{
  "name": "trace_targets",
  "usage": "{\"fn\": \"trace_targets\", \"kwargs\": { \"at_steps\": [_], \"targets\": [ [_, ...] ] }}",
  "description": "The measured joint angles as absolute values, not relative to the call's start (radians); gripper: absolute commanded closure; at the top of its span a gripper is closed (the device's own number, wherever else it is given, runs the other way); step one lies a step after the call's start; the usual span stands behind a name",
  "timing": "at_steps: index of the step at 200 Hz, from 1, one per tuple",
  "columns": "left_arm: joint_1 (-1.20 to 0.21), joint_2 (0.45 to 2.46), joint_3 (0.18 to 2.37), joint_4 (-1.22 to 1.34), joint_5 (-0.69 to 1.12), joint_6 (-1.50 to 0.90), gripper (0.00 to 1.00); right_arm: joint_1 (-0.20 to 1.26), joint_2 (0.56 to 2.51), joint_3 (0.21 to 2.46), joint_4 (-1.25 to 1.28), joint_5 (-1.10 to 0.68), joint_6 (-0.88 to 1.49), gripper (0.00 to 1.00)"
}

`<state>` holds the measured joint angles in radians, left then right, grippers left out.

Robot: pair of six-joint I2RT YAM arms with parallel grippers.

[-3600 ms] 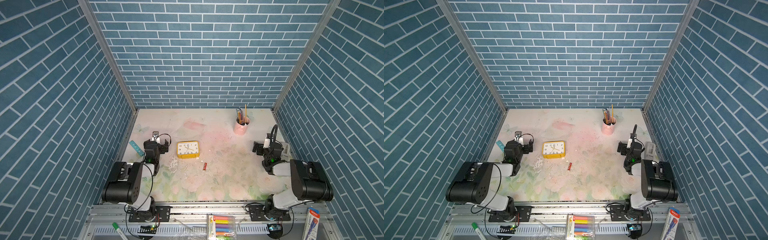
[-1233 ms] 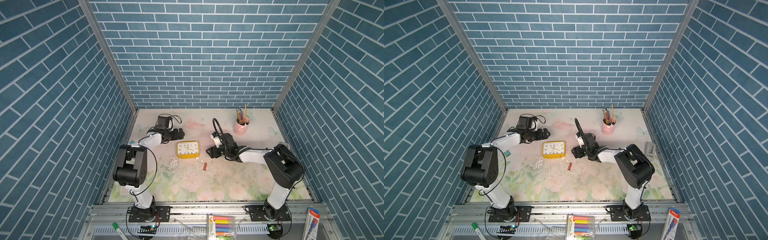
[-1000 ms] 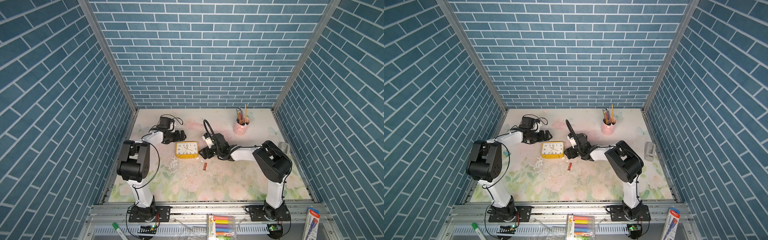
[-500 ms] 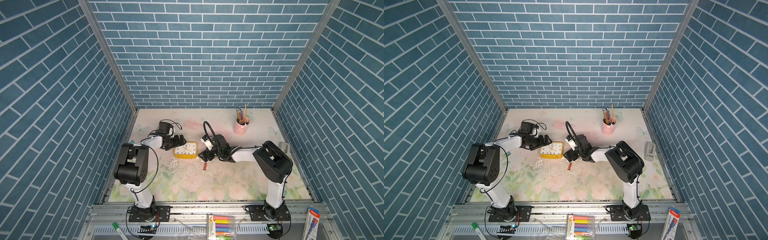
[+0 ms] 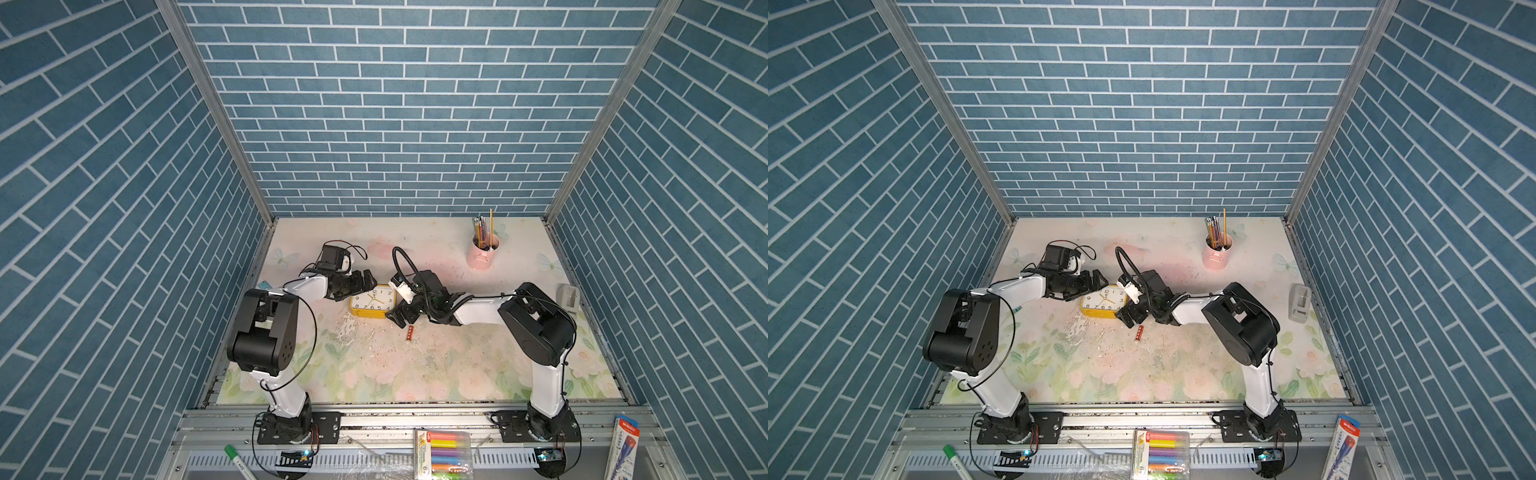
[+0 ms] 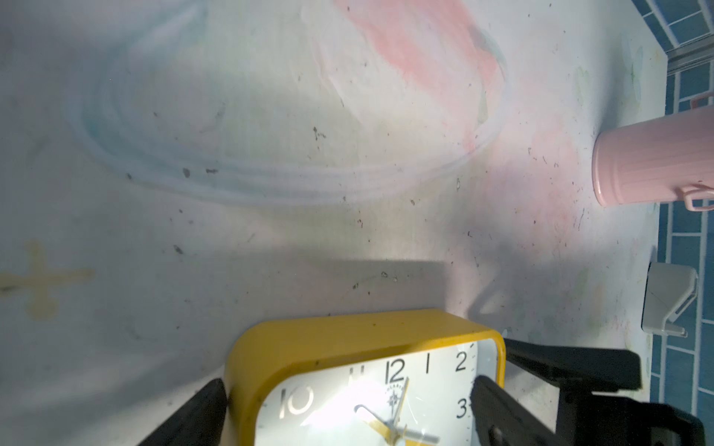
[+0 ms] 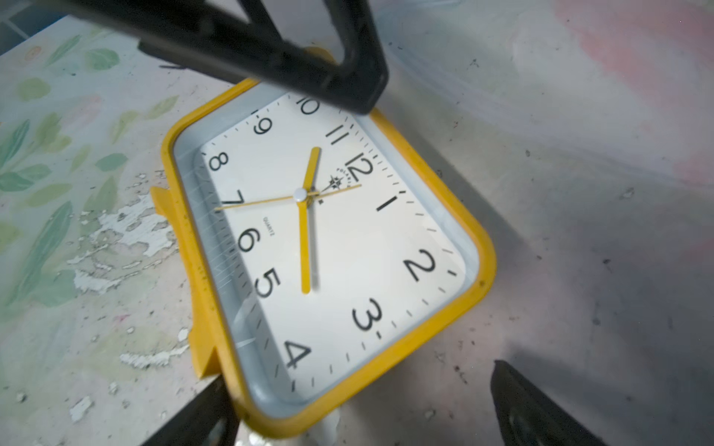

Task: Insert the battery into the alarm
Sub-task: Adjust the alarm at the center of the board.

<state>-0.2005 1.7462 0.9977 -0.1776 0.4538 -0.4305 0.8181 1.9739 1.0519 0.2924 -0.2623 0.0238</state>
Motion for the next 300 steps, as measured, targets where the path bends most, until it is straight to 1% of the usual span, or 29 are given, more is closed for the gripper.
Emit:
{"fn": "trace_targets", "kwargs": {
  "at_steps": [25,52,92,118,138,157,178,203,244,300],
  "targets": [
    [-0.223,1.731,0.953,-0.155,0.448,-0.459,0.01,0.817,1.979,1.053,0.287,-0.22,0.038,0.01],
    [-0.249,1.672,0.898,-0.126,0.44,-0.503,0.01,0.802,1.979,1.05,0.272,-0.158,0.041,0.01],
    [-0.328,1.577,0.829,-0.093,0.442,-0.571,0.01,0.701,1.96,1.038,0.241,-0.103,0.043,0.01],
    [-0.355,1.534,0.854,-0.124,0.398,-0.562,0.01,0.645,1.954,1.047,0.201,-0.089,0.03,0.02],
    [-0.353,1.536,0.952,-0.188,0.331,-0.502,0.01,0.634,1.948,1.047,0.186,-0.102,0.014,0.02],
    [-0.342,1.582,1.09,-0.236,0.298,-0.429,0.01,0.638,1.934,1.03,0.184,-0.135,-0.008,0.02],
    [-0.319,1.708,1.271,-0.275,0.302,-0.351,0.0,0.645,1.92,1.014,0.181,-0.164,-0.027,0.01],
    [-0.297,1.853,1.383,-0.315,0.318,-0.283,0.0,0.664,1.919,1.013,0.179,-0.179,-0.042,0.01],
    [-0.286,2.026,1.462,-0.374,0.366,-0.223,0.01,0.698,1.929,1.024,0.18,-0.184,-0.049,0.01],
    [-0.286,2.05,1.438,-0.36,0.446,-0.213,0.01,0.706,1.966,1.06,0.213,-0.183,0.005,0.01]
  ]
}}
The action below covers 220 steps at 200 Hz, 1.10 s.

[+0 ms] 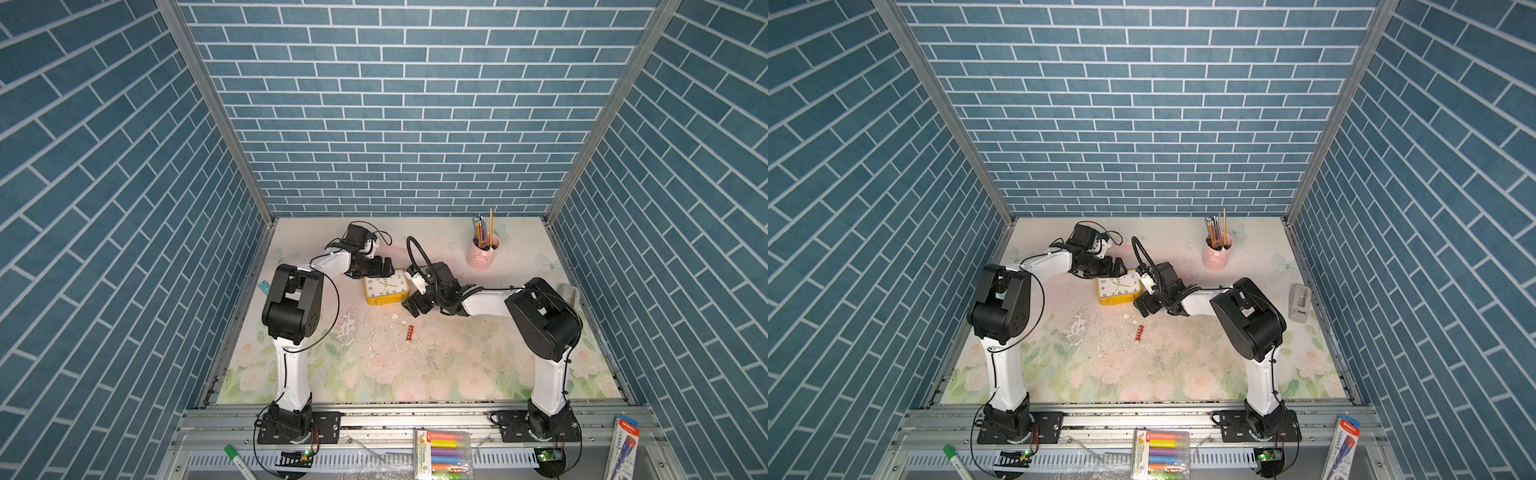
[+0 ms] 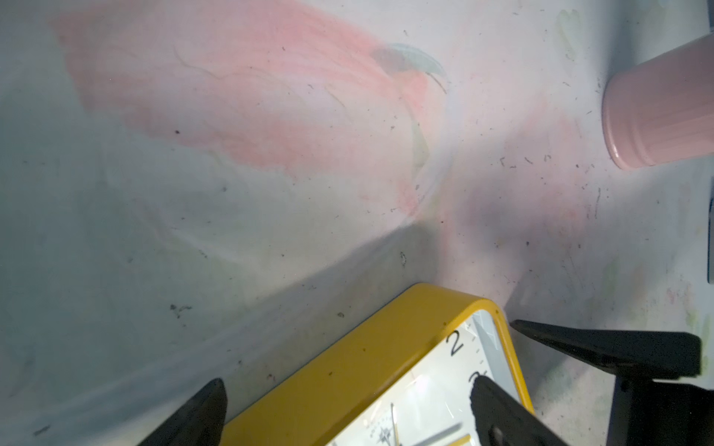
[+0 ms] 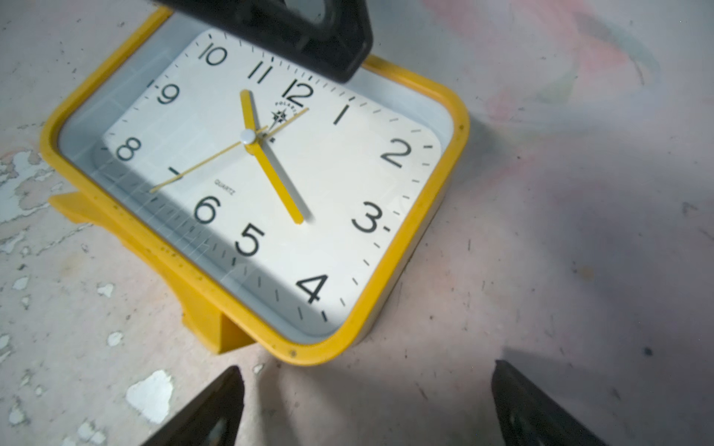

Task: Insert the battery into the alarm
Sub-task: Adjust the alarm at the center of the board.

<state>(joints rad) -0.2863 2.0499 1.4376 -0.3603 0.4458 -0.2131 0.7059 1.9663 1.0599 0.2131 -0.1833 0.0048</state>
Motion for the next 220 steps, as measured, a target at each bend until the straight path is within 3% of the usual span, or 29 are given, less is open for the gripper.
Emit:
{"fn": "trace_targets", "kwargs": {
  "at_steps": [111,172,198,220],
  "targets": [
    [-0.294,1.865,1.102,-0.144,0.574,-0.354,0.05,0.614,1.989,1.131,0.133,-0.102,0.108,0.05],
    [-0.377,1.787,0.949,0.044,0.591,-0.527,0.06,0.554,1.993,1.209,-0.028,-0.117,0.152,0.08],
    [-0.387,1.748,0.914,0.076,0.577,-0.569,0.09,0.543,1.999,1.243,-0.088,-0.144,0.177,0.11],
    [-0.388,1.691,0.907,0.056,0.527,-0.563,0.17,0.535,1.996,1.246,-0.109,-0.159,0.198,0.16]
  ]
}}
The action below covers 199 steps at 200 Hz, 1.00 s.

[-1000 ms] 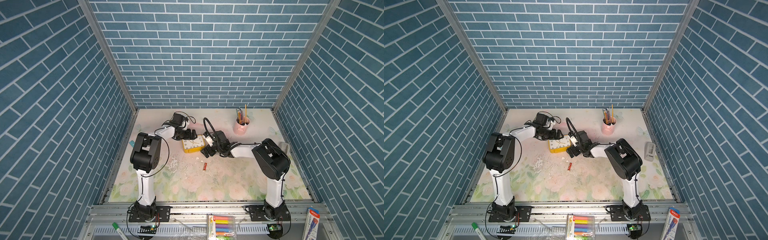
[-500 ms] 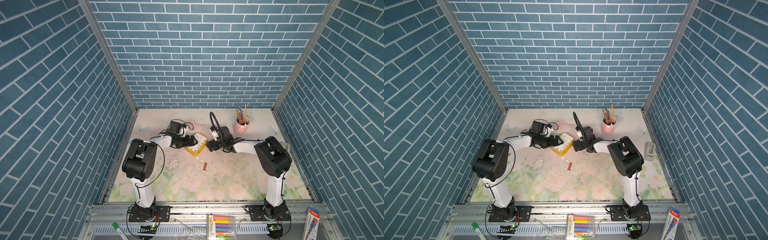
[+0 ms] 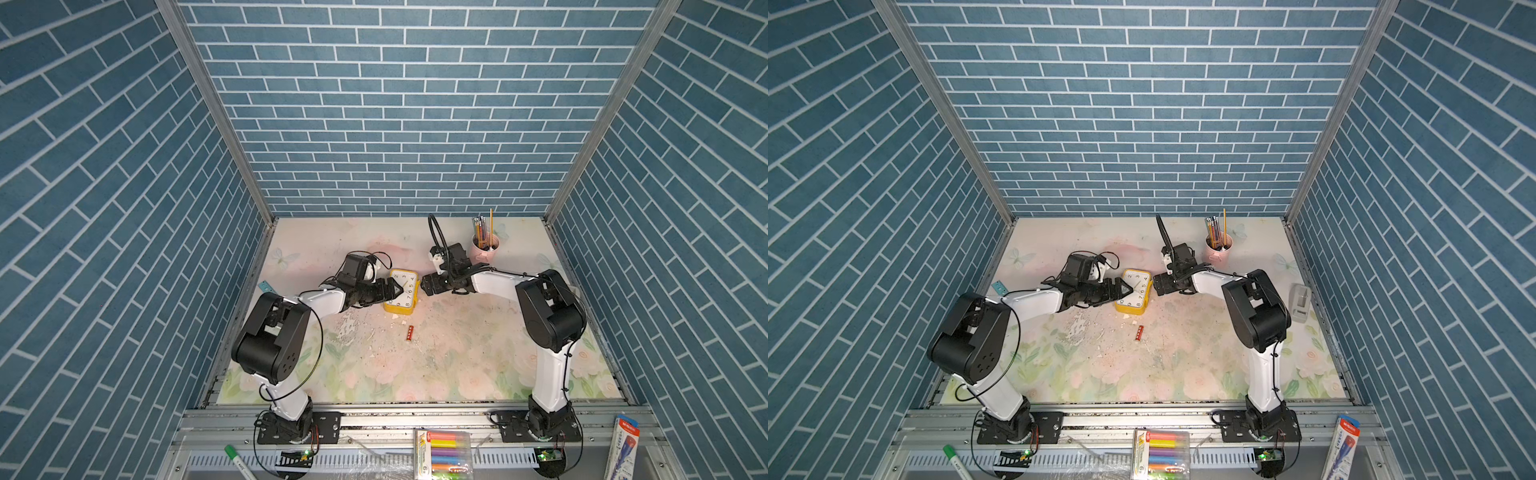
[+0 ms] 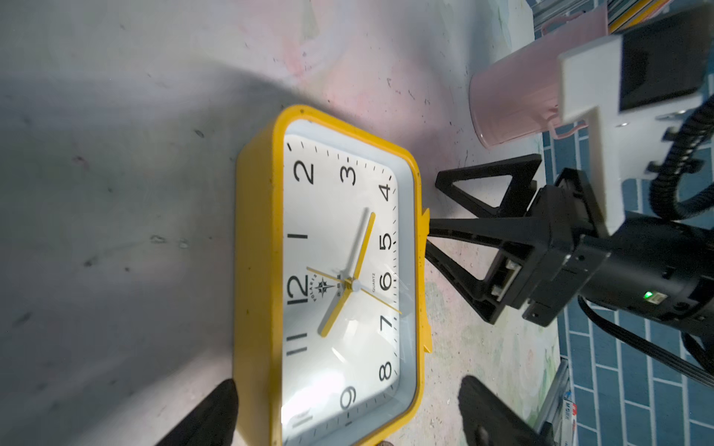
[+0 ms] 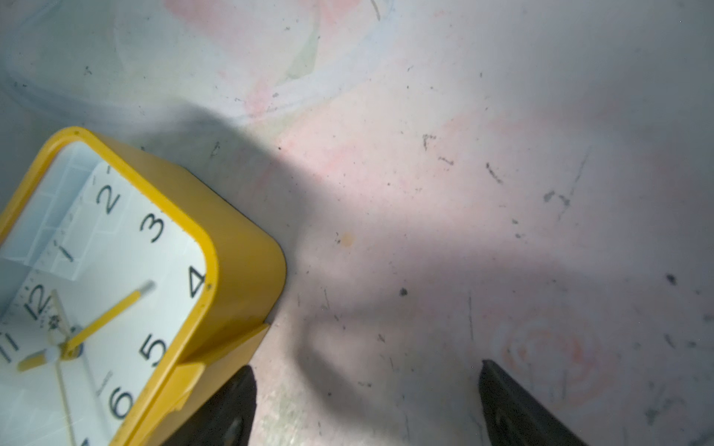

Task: Insert the battery into the alarm
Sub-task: Adjust the alarm at the center of the board.

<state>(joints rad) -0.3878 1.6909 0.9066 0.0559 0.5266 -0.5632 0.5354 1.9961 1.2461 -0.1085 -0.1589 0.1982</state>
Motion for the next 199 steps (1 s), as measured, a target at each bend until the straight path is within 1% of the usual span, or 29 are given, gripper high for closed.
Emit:
{"fn": "trace_targets", "kwargs": {
  "at_steps": [9,33,65,85,108,125,174,199],
  "targets": [
    [-0.385,1.667,0.913,0.035,0.503,-0.558,0.21,0.532,1.99,1.24,-0.115,-0.163,0.207,0.2],
    [-0.384,1.626,0.952,-0.053,0.427,-0.514,0.35,0.528,1.964,1.206,-0.122,-0.188,0.243,0.32],
    [-0.379,1.621,0.995,-0.148,0.354,-0.45,0.55,0.533,1.938,1.168,-0.12,-0.208,0.279,0.46],
    [-0.377,1.629,0.996,-0.196,0.333,-0.429,0.66,0.551,1.93,1.154,-0.121,-0.218,0.293,0.55],
    [-0.377,1.67,0.998,-0.221,0.325,-0.416,0.69,0.582,1.93,1.147,-0.119,-0.229,0.31,0.71],
    [-0.377,1.7,0.998,-0.228,0.326,-0.413,0.72,0.604,1.93,1.143,-0.121,-0.241,0.317,0.78],
    [-0.38,1.75,0.997,-0.223,0.343,-0.411,0.73,0.642,1.93,1.137,-0.129,-0.287,0.326,0.89],
    [-0.388,1.766,0.997,-0.199,0.364,-0.412,0.74,0.648,1.93,1.135,-0.135,-0.303,0.337,0.91]
  ]
}}
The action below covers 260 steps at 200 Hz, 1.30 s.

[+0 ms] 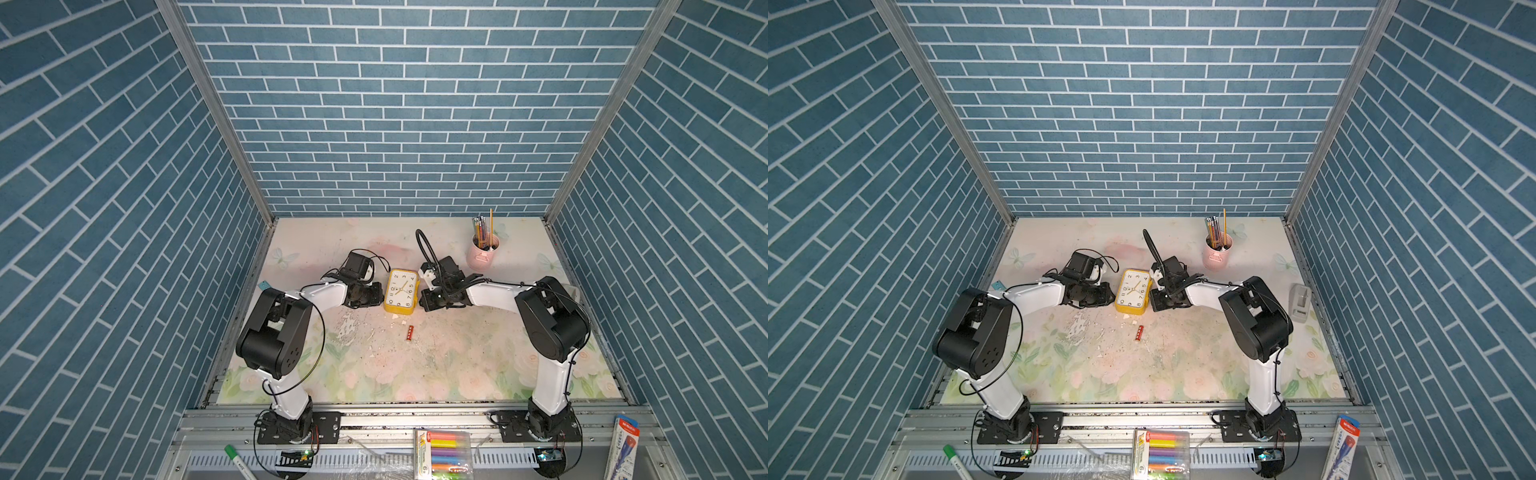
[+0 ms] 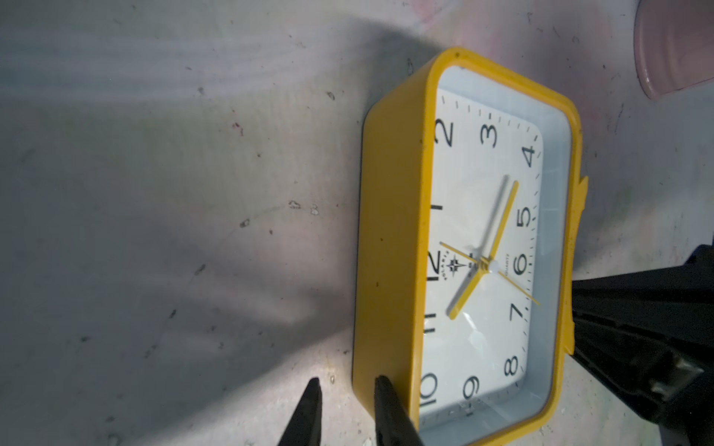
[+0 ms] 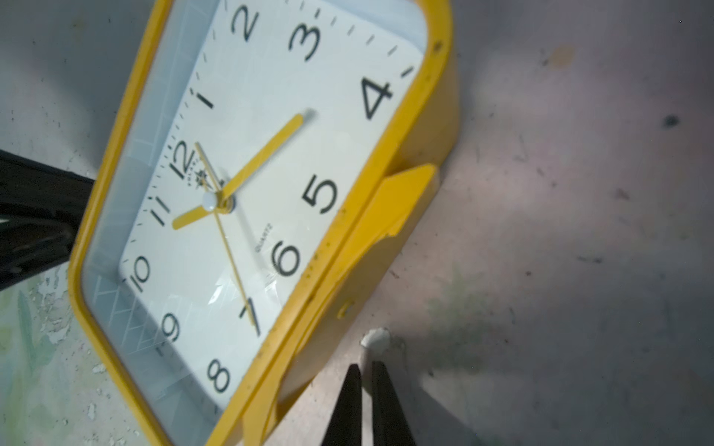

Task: Insert the battery into the alarm
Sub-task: Adjust the alarm at the center of the board.

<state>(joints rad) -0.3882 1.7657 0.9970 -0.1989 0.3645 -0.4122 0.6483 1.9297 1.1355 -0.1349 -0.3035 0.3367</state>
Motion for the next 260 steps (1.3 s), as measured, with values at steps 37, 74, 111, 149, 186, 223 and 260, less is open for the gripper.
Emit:
{"fn": "trace_targets", "kwargs": {
  "at_steps": [37,74,111,149,186,223,260],
  "targets": [
    [-0.407,1.804,0.996,-0.182,0.381,-0.418,0.74,0.653,1.929,1.136,-0.143,-0.312,0.337,0.94],
    [-0.412,1.807,0.983,-0.157,0.393,-0.432,0.74,0.652,1.924,1.137,-0.161,-0.291,0.335,0.95],
    [-0.416,1.816,0.983,-0.135,0.402,-0.437,0.74,0.653,1.926,1.18,-0.224,-0.246,0.329,0.95],
    [-0.427,1.827,0.983,-0.102,0.406,-0.439,0.75,0.653,1.93,1.222,-0.255,-0.197,0.324,0.95],
    [-0.434,1.83,0.983,-0.091,0.401,-0.453,0.76,0.65,1.93,1.222,-0.255,-0.201,0.315,0.96],
    [-0.445,1.831,0.983,-0.085,0.384,-0.469,0.76,0.645,1.909,1.219,-0.27,-0.222,0.313,1.0],
    [-0.469,1.835,0.983,-0.066,0.361,-0.488,0.77,0.636,1.856,1.218,-0.278,-0.23,0.313,1.0]
  ]
}}
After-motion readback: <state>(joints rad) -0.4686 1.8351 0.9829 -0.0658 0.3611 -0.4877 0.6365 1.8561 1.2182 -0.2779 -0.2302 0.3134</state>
